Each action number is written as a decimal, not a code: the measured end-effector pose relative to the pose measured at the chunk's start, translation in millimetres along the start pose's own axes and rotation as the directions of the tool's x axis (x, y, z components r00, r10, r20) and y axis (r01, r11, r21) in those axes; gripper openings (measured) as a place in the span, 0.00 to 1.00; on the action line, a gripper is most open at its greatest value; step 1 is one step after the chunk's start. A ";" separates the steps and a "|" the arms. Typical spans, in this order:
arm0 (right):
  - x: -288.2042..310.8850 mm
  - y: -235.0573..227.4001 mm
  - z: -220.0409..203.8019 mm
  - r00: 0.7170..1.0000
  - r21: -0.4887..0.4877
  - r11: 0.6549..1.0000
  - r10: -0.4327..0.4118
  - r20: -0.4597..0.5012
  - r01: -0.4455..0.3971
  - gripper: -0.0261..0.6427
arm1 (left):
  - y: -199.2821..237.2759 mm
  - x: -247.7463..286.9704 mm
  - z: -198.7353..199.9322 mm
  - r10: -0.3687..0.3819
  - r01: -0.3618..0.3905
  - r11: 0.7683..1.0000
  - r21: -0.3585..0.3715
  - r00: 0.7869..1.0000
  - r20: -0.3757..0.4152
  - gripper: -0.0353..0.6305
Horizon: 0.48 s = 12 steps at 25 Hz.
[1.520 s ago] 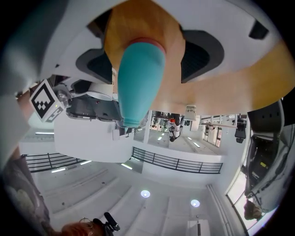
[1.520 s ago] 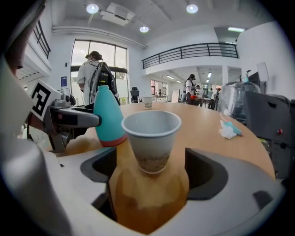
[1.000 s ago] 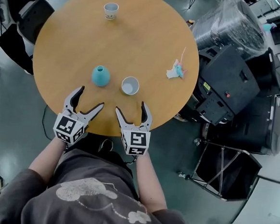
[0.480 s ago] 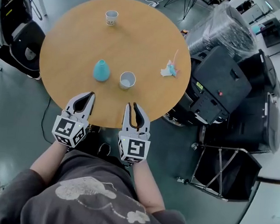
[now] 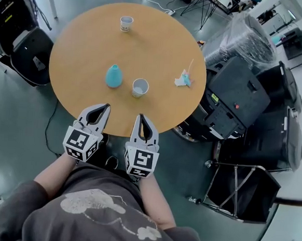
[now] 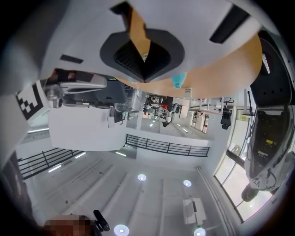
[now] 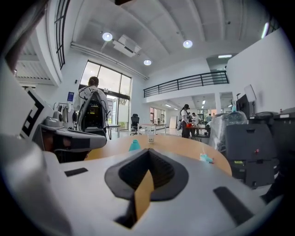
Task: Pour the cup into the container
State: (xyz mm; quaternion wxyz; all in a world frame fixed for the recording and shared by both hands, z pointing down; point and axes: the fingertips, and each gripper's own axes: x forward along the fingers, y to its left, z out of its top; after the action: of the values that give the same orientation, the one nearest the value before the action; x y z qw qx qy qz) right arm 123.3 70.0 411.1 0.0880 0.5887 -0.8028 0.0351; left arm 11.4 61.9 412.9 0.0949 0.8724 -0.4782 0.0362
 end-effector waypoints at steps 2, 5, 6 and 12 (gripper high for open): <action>-0.6 -0.5 -3.5 1.000 -0.008 1.000 0.011 -0.019 -0.011 0.02 | -1.4 -1.1 3.2 -0.007 0.007 1.000 -0.009 1.000 0.016 0.06; -1.8 -1.2 -6.8 0.999 -0.024 0.999 0.028 -0.034 -0.028 0.02 | -1.2 -2.1 4.4 -0.006 0.007 1.000 -0.022 1.000 0.021 0.06; -2.8 -1.6 -7.9 0.999 -0.025 0.999 0.031 -0.038 -0.032 0.02 | -1.1 -2.6 4.0 -0.002 0.003 1.000 -0.023 1.000 0.019 0.06; -8.1 -2.9 -12.0 0.997 -0.006 0.999 0.054 -0.052 -0.054 0.02 | -3.7 -4.7 3.9 0.015 -0.015 0.999 -0.036 1.000 0.012 0.06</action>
State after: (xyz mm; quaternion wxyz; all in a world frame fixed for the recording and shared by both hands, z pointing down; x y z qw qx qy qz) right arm 129.7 78.7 421.3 0.1100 0.5654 -0.8159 0.0497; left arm 11.9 67.0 407.8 0.1076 0.8671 -0.4858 0.0230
